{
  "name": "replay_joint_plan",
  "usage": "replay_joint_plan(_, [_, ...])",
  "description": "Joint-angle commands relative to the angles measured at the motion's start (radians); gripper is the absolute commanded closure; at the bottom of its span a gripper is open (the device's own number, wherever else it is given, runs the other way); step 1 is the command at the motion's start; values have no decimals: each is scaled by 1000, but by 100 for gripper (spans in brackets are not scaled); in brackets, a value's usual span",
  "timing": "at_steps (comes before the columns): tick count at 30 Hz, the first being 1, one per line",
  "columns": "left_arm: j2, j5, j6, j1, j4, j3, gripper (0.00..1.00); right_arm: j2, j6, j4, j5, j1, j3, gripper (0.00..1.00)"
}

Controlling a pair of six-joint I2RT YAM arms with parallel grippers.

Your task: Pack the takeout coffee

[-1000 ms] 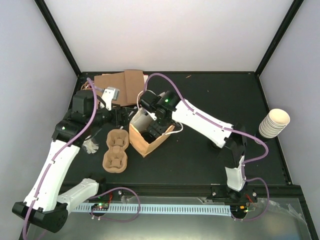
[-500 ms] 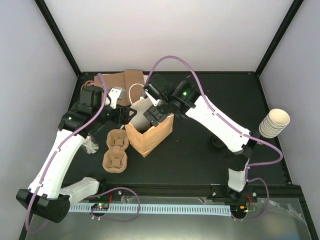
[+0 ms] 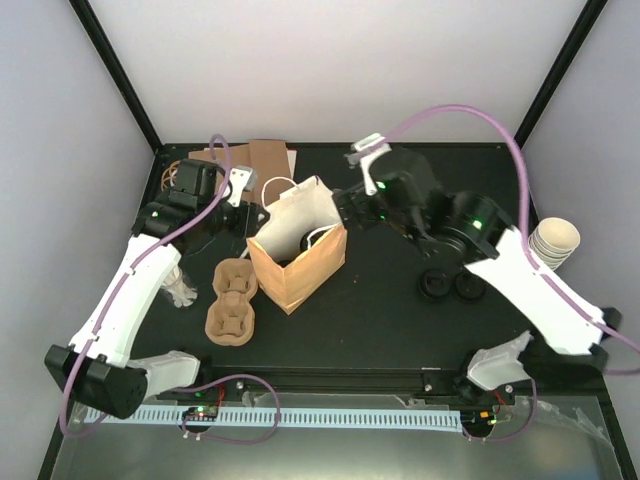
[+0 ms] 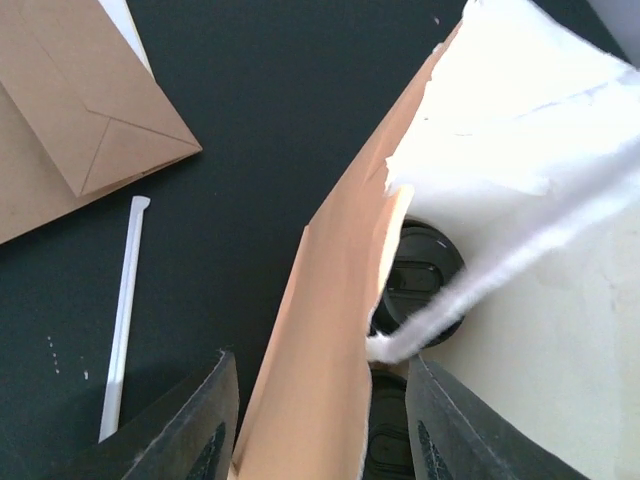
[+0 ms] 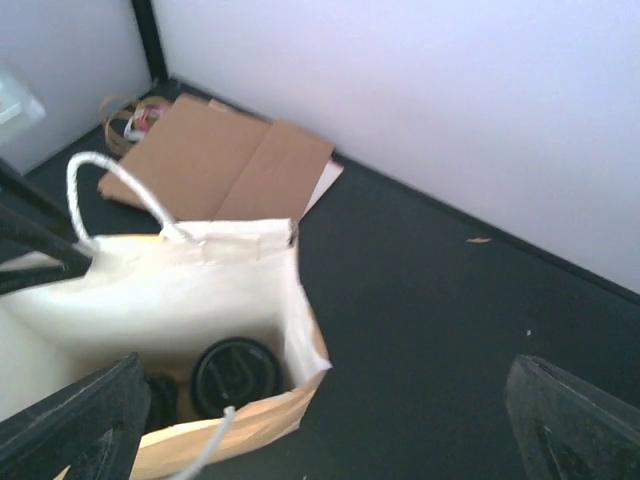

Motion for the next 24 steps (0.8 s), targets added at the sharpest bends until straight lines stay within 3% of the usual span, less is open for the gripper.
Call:
replay_joint_plan(1, [48,15,27,3,-17,52,52,-172,32,237,146,-3,-169,1])
replay_joint_plan(5, [93,-12,24,-3,-46,91,69,-292,41,291,198,-4,-298,0])
replay_joint_plan(9, [139,15,20,-17,-61,117,97,-351,64,253,249,-4,-388,0])
replay_joint_plan(14, [163,88,-37,-68,-41,136,98,-429,109,216,266,-12,-520,0])
replay_joint_plan(24, [205,177,-362,-170,243,135,98,-512,183,136,304,-56,-610,0])
